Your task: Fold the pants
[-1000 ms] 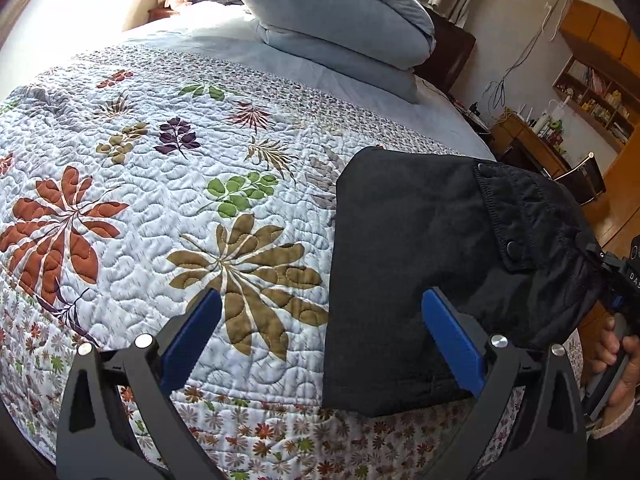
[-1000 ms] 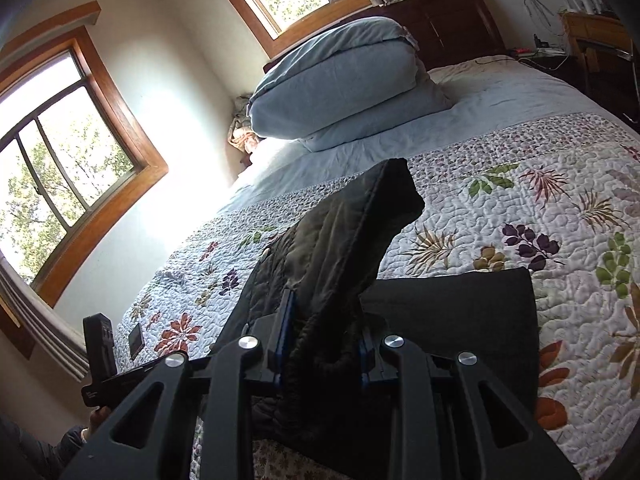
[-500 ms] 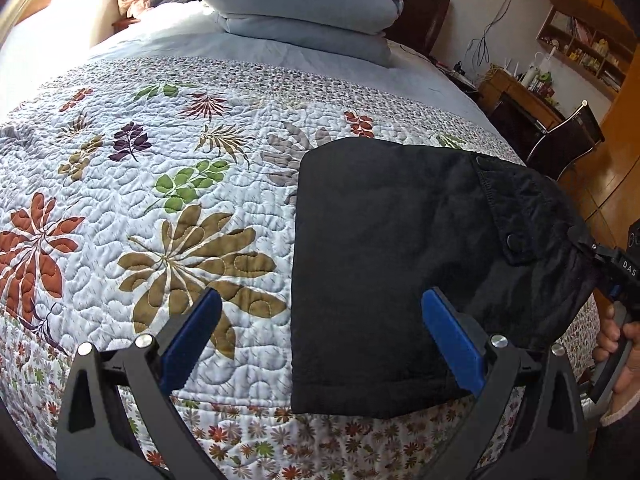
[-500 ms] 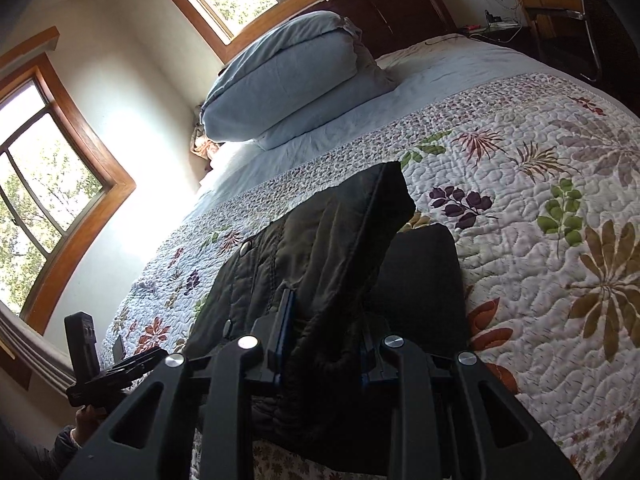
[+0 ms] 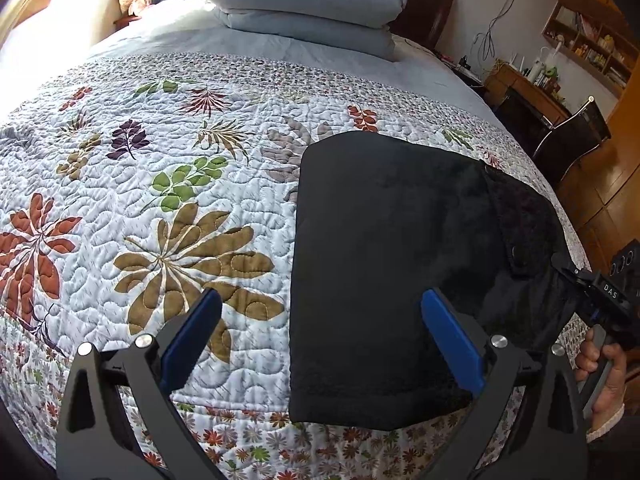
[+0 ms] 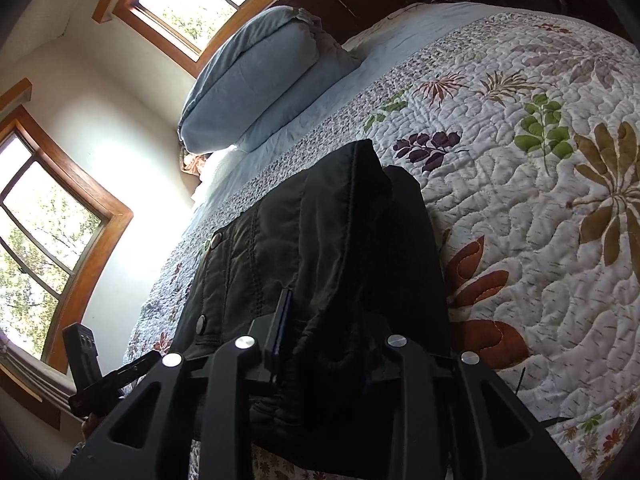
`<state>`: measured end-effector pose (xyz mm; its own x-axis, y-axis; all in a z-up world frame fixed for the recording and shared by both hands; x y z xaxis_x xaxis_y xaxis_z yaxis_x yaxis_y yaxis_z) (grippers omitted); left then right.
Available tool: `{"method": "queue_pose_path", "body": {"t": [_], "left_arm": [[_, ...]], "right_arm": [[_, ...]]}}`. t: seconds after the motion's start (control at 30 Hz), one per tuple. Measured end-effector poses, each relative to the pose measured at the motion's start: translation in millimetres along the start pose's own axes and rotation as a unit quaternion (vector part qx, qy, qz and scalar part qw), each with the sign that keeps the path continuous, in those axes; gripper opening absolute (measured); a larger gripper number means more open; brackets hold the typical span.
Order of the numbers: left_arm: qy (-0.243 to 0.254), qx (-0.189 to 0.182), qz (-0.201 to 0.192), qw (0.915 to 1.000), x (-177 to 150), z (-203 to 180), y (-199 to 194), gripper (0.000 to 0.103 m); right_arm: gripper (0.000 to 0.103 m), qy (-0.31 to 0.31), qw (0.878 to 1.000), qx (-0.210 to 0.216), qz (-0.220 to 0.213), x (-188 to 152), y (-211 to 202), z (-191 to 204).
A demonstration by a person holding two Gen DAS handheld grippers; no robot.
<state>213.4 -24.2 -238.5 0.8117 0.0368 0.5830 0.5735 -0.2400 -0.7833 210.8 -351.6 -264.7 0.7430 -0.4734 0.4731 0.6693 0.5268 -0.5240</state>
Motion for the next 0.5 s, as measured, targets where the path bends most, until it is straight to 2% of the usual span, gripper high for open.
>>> {"method": "queue_pose_path", "body": {"t": [0.1, 0.2, 0.33, 0.5], "left_arm": [[0.01, 0.005, -0.011, 0.9999, 5.8, -3.9, -7.6, 0.1], [0.025, 0.009, -0.021, 0.9994, 11.4, -8.6, -15.7, 0.1], [0.039, 0.014, -0.035, 0.9985, 18.1, -13.5, -26.6, 0.1], [0.05, 0.017, -0.045, 0.9976, 22.0, -17.0, -34.6, 0.1]], "right_arm": [[0.034, 0.017, 1.0, 0.018, 0.002, -3.2, 1.4, -3.8], [0.05, 0.03, 0.999, 0.03, 0.007, -4.8, -2.2, -2.5], [0.066, 0.019, 1.0, 0.011, 0.001, -6.4, -16.3, -0.8], [0.067, 0.005, 1.0, -0.003, 0.007, -19.0, -29.1, 1.2]]}}
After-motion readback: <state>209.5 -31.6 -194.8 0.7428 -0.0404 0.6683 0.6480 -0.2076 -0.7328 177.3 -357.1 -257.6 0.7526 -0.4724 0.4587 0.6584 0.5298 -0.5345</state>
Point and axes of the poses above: each gripper's, at about its wrist camera, not at the fingertips, and y roughly the way its jaws point, z to its left, x to its top, the point moved 9 cm from there along y, roughly the way its jaws point, and after that the axes turned 3 degrees about y, right-handed, at the moved point
